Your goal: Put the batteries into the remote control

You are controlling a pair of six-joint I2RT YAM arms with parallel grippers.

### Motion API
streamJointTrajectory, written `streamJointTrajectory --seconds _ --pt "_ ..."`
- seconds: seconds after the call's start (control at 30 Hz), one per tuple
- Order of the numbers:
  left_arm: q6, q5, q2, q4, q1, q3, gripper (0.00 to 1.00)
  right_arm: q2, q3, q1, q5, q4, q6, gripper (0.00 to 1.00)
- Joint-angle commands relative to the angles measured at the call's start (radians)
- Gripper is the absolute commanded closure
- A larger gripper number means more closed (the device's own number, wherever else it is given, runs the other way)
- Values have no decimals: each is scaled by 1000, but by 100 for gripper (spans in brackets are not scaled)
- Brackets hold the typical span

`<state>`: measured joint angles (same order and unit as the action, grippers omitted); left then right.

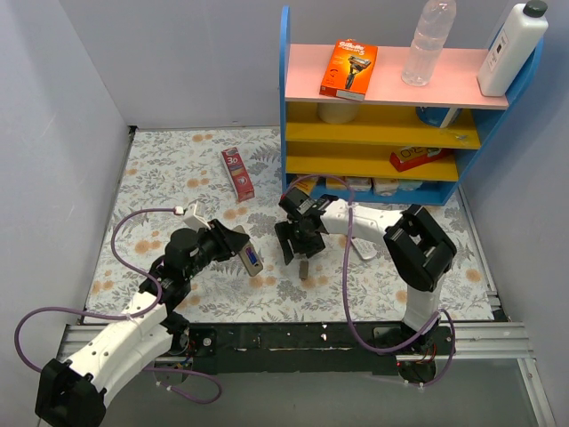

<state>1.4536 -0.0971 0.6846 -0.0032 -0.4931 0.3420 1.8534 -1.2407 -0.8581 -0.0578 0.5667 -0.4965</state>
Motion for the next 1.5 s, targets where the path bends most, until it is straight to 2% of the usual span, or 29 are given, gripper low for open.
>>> streamJointTrajectory --seconds 0.0,0.17,0.37,0.5,0.63,1.13,1.37,1.47 --pt "-18 28 -26 -17 -2 43 100 -16 -55 -42 94 102 84 25" --pt "-16 25 -19 -8 -2 42 100 -98 0 -48 194 142 -65 28" --pt "-9 20 -8 -3 -4 40 100 -142 84 -68 136 98 -198 30" --pt "-7 19 -3 -4 -7 43 100 -103 67 -90 136 116 -220 33" --pt "-10 20 0 -9 -10 48 100 -89 61 -101 136 110 -238 43" --pt "4 10 10 -3 -16 45 100 -57 112 -117 190 111 -269 51" --pt "11 -9 29 31 -16 43 100 -69 152 -124 208 105 -258 60" --pt "17 -32 35 55 -15 34 100 -89 162 -125 214 99 -240 69"
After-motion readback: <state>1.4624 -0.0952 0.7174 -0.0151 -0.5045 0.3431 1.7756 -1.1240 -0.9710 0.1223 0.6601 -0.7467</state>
